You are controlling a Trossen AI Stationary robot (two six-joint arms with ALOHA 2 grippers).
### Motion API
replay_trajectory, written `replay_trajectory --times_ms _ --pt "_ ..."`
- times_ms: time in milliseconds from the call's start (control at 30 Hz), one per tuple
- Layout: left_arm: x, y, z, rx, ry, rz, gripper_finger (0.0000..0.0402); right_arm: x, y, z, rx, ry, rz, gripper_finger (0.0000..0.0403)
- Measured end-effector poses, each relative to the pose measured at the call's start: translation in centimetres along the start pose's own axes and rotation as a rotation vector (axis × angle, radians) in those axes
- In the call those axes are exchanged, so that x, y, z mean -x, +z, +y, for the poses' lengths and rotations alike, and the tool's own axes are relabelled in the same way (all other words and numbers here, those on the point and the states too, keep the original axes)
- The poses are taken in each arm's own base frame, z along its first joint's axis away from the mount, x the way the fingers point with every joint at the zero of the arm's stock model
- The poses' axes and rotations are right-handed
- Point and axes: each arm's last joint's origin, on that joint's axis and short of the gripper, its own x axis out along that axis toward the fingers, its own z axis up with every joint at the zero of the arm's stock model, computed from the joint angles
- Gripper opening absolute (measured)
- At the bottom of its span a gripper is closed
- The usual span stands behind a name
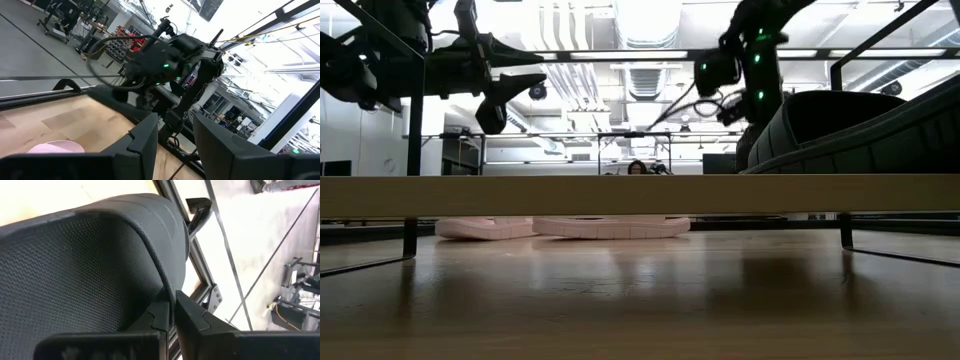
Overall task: Pick and place slides into the shelf
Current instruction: Put the black slide on the shelf
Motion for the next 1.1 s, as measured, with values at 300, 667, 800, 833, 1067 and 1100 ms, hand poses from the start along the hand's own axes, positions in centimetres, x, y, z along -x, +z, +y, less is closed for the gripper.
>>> replay_trajectory --times_ms 300,667,800,833,1067,1100 --pt "0.0 0.0 0.0 0.000 0.000 0.000 0.0110 7.3 -2.6 0.9 -0.010 0.037 -0.150 0.0009" --pt "0.0 0.0 0.0 0.002 0.000 -0.001 0.0110 16.9 -4.7 4.1 -0.082 0.178 -0.383 0.0008" --pt "0.0 0.0 0.0 0.002 0.000 0.000 0.0110 19.1 -5.0 6.0 -0.098 0.201 -0.397 0.0008" --pt "0.0 0.0 0.0 0.002 0.000 0.000 0.0110 19.6 -5.0 6.6 -0.094 0.212 -0.411 0.0008" --pt "0.0 0.0 0.0 0.003 0.000 0.000 0.0110 22.5 -5.4 10.2 -0.079 0.270 -0.479 0.0008" --pt "0.0 0.0 0.0 0.003 0.000 0.000 0.0110 22.8 -5.5 10.8 -0.067 0.275 -0.486 0.0008"
